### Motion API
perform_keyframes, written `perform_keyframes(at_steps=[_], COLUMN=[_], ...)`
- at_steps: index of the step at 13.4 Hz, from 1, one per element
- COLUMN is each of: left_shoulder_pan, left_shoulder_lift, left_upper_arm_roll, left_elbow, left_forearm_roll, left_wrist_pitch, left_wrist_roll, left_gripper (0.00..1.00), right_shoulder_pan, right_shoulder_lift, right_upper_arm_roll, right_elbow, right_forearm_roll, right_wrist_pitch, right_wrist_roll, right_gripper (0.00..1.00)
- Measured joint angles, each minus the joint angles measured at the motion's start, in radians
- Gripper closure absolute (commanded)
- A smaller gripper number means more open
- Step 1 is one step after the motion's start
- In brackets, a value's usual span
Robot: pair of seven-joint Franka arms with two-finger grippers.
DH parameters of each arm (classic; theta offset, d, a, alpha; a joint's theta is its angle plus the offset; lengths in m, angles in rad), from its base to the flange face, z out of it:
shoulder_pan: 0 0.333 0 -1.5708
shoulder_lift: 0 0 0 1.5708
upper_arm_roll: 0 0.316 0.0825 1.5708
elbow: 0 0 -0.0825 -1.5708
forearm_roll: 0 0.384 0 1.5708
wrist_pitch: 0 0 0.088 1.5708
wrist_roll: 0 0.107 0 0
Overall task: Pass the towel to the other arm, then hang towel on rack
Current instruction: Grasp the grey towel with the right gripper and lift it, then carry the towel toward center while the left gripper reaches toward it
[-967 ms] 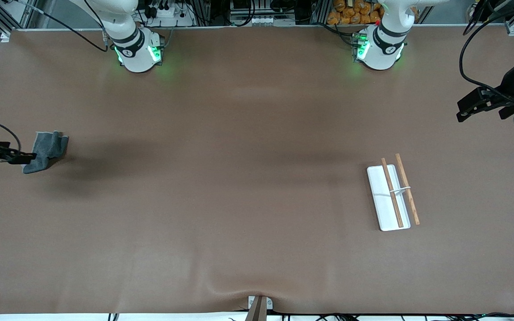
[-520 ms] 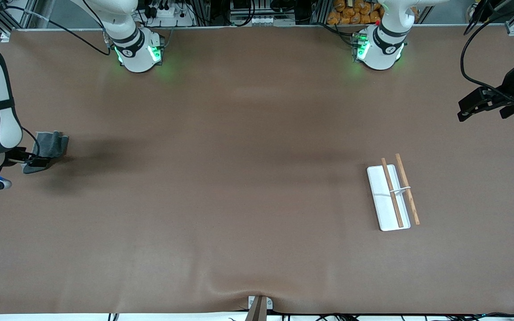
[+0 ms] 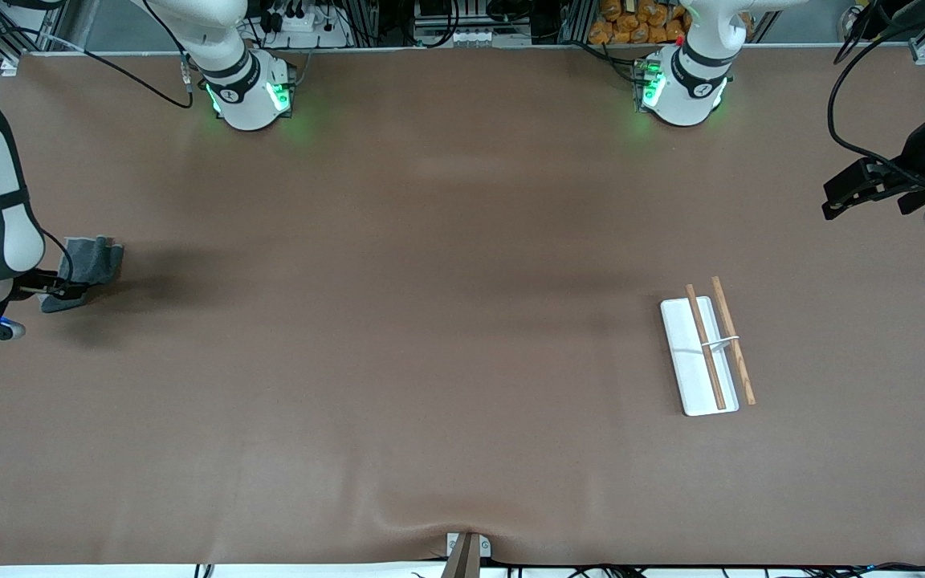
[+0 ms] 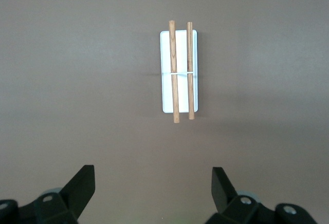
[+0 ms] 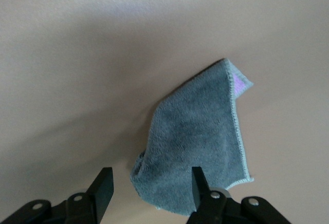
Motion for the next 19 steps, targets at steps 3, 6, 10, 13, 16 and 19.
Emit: perform_keyframes(at_steps=[3, 6, 10, 13, 16, 19], left_shoulder_pan=[-0.001, -0.001, 0.0, 0.0, 0.0, -0.001], left_shoulder_lift=[0.002, 0.002, 0.002, 0.002, 0.002, 0.011], left_upper_arm_roll=[0.0, 0.0, 0.0, 0.0, 0.0, -0.001], left_elbow=[0.0, 0.0, 0.0, 0.0, 0.0, -0.003], left_forearm_roll=[0.0, 0.0, 0.0, 0.0, 0.0, 0.0], left_wrist_pitch=[0.0, 0.0, 0.0, 0.0, 0.0, -0.001], left_wrist_roll=[0.0, 0.0, 0.0, 0.0, 0.0, 0.0], left_gripper=[0.0, 0.0, 0.0, 0.0, 0.0, 0.0], right_shoulder_pan=[0.0, 0.0, 0.0, 0.027, 0.072, 0.117], right_shoulder_lift=[0.001, 0.001, -0.024, -0.059, -0.072, -0.077], right_upper_arm_roll=[0.0, -0.001, 0.004, 0.02, 0.023, 0.026], right_elbow=[-0.044, -0.127, -0.094, 0.037, 0.13, 0.166], right_forearm_roll=[0.0, 0.0, 0.0, 0.033, 0.164, 0.294], right_wrist_pitch=[0.063, 0.164, 0.056, -0.231, -0.448, -0.562], right_wrist_roll=[0.0, -0.016, -0.043, -0.042, 0.012, 0.171], right_gripper=[0.83, 1.0, 1.0, 1.0, 1.0, 1.0])
